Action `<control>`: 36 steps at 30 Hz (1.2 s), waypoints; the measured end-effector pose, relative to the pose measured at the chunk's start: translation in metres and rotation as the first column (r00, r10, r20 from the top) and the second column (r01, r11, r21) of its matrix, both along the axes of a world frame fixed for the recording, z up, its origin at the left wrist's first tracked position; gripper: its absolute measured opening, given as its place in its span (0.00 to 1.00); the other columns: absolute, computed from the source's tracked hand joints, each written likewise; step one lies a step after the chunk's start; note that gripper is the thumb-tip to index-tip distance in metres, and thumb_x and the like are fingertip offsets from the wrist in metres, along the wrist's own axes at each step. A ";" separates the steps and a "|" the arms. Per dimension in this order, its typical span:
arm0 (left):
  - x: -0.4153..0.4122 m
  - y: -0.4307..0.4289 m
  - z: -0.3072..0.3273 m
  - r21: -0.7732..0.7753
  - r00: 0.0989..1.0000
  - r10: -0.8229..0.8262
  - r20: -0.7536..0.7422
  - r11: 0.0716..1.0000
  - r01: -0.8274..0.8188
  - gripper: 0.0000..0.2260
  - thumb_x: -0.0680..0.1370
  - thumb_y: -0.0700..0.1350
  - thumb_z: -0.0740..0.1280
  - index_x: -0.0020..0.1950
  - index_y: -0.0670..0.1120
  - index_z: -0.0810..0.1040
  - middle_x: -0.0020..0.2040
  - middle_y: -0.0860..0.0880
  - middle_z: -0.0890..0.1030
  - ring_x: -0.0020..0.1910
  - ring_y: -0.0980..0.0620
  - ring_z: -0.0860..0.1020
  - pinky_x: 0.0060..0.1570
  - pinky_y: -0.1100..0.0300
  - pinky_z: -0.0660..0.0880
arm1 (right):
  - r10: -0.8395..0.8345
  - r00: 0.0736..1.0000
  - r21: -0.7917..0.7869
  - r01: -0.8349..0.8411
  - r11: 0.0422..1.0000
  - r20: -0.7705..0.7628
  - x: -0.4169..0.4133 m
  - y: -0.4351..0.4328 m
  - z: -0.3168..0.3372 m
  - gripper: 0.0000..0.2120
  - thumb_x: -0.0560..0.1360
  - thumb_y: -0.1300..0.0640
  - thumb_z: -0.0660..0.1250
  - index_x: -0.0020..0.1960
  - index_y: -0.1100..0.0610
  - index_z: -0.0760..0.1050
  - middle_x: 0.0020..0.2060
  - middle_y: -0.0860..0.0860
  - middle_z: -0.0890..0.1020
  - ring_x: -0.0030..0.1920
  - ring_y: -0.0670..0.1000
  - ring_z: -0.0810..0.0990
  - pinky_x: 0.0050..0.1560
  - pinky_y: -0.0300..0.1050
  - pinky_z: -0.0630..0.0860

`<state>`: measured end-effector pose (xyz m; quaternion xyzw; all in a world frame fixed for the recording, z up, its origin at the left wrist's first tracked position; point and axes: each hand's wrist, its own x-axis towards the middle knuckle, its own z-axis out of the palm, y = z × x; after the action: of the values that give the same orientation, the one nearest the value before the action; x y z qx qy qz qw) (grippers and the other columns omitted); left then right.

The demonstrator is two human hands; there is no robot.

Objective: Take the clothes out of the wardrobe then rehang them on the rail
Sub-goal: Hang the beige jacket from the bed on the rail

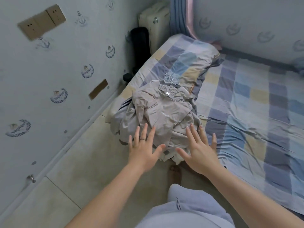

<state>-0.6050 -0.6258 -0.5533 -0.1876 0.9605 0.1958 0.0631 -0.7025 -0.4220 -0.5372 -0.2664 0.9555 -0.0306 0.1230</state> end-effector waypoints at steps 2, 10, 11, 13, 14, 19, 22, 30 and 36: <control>-0.033 -0.015 -0.002 -0.007 1.000 -0.015 -0.006 1.000 0.015 0.34 0.77 0.72 0.44 0.78 0.63 0.36 0.80 0.58 0.35 0.75 0.55 0.27 0.73 0.42 0.32 | -0.004 1.000 -0.003 0.004 1.000 0.001 -0.032 -0.011 -0.003 0.43 0.71 0.24 0.37 0.79 0.45 0.33 0.77 0.41 0.33 0.76 0.49 0.27 0.68 0.60 0.23; -0.179 -0.059 -0.005 -0.008 0.995 -0.037 0.089 0.999 0.038 0.35 0.76 0.72 0.43 0.79 0.61 0.38 0.81 0.55 0.36 0.77 0.53 0.29 0.75 0.41 0.34 | -0.023 0.999 0.007 0.023 1.000 0.025 -0.175 -0.040 -0.012 0.43 0.72 0.25 0.37 0.79 0.47 0.34 0.78 0.43 0.34 0.76 0.50 0.29 0.68 0.60 0.23; -0.195 -0.064 -0.006 -0.005 0.994 -0.036 0.102 0.999 0.037 0.35 0.76 0.72 0.44 0.79 0.61 0.38 0.81 0.55 0.37 0.77 0.52 0.30 0.76 0.40 0.36 | -0.024 0.999 0.014 0.023 1.000 0.028 -0.193 -0.042 -0.013 0.43 0.73 0.25 0.37 0.79 0.47 0.34 0.78 0.44 0.34 0.76 0.51 0.29 0.69 0.62 0.25; -0.225 -0.074 -0.011 -0.006 0.991 -0.043 0.126 0.999 0.044 0.35 0.76 0.72 0.44 0.79 0.62 0.39 0.81 0.55 0.37 0.78 0.52 0.31 0.76 0.40 0.36 | -0.037 0.999 0.022 0.036 0.999 0.036 -0.227 -0.046 -0.018 0.43 0.72 0.25 0.36 0.79 0.48 0.34 0.78 0.44 0.35 0.77 0.51 0.30 0.70 0.64 0.29; -0.238 -0.077 -0.014 -0.008 0.989 -0.050 0.140 0.999 0.052 0.35 0.76 0.72 0.44 0.79 0.62 0.39 0.81 0.55 0.37 0.78 0.52 0.31 0.76 0.41 0.36 | -0.046 0.998 0.027 0.045 0.999 0.043 -0.242 -0.048 -0.020 0.43 0.72 0.25 0.35 0.79 0.48 0.35 0.78 0.44 0.35 0.77 0.51 0.31 0.70 0.65 0.30; -0.295 -0.093 -0.032 -0.006 0.972 -0.112 0.207 0.993 0.116 0.33 0.78 0.70 0.46 0.80 0.61 0.41 0.81 0.55 0.38 0.78 0.51 0.32 0.76 0.42 0.35 | -0.103 0.990 0.045 0.099 0.994 0.100 -0.291 -0.059 -0.040 0.44 0.72 0.25 0.35 0.80 0.48 0.36 0.78 0.44 0.36 0.77 0.51 0.32 0.71 0.64 0.30; -0.325 -0.109 -0.050 0.023 0.957 -0.146 0.252 0.989 0.145 0.33 0.79 0.69 0.47 0.80 0.61 0.42 0.81 0.55 0.39 0.78 0.51 0.34 0.76 0.41 0.37 | -0.142 0.981 0.076 0.133 0.988 0.133 -0.309 -0.066 -0.059 0.44 0.71 0.25 0.34 0.80 0.48 0.35 0.78 0.43 0.35 0.77 0.51 0.32 0.71 0.66 0.32; -0.406 -0.168 -0.137 0.038 0.879 -0.307 0.365 0.948 0.315 0.33 0.77 0.71 0.45 0.80 0.60 0.46 0.82 0.53 0.44 0.79 0.51 0.38 0.75 0.40 0.42 | -0.196 0.952 0.184 0.154 0.971 0.233 -0.352 -0.100 -0.141 0.43 0.72 0.26 0.37 0.80 0.49 0.36 0.78 0.45 0.35 0.78 0.52 0.32 0.72 0.67 0.33; -0.472 -0.211 -0.230 0.041 0.831 -0.350 0.434 0.928 0.370 0.31 0.80 0.66 0.52 0.81 0.57 0.50 0.82 0.52 0.48 0.80 0.47 0.43 0.76 0.41 0.44 | -0.239 0.927 0.235 0.174 0.956 0.288 -0.390 -0.132 -0.230 0.41 0.75 0.28 0.42 0.80 0.49 0.40 0.79 0.46 0.39 0.79 0.53 0.36 0.71 0.66 0.33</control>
<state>-1.0772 -0.8366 -0.7836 -0.0438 0.9442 0.1123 0.3064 -1.0920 -0.5543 -0.7670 -0.1414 0.9446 0.0137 0.2959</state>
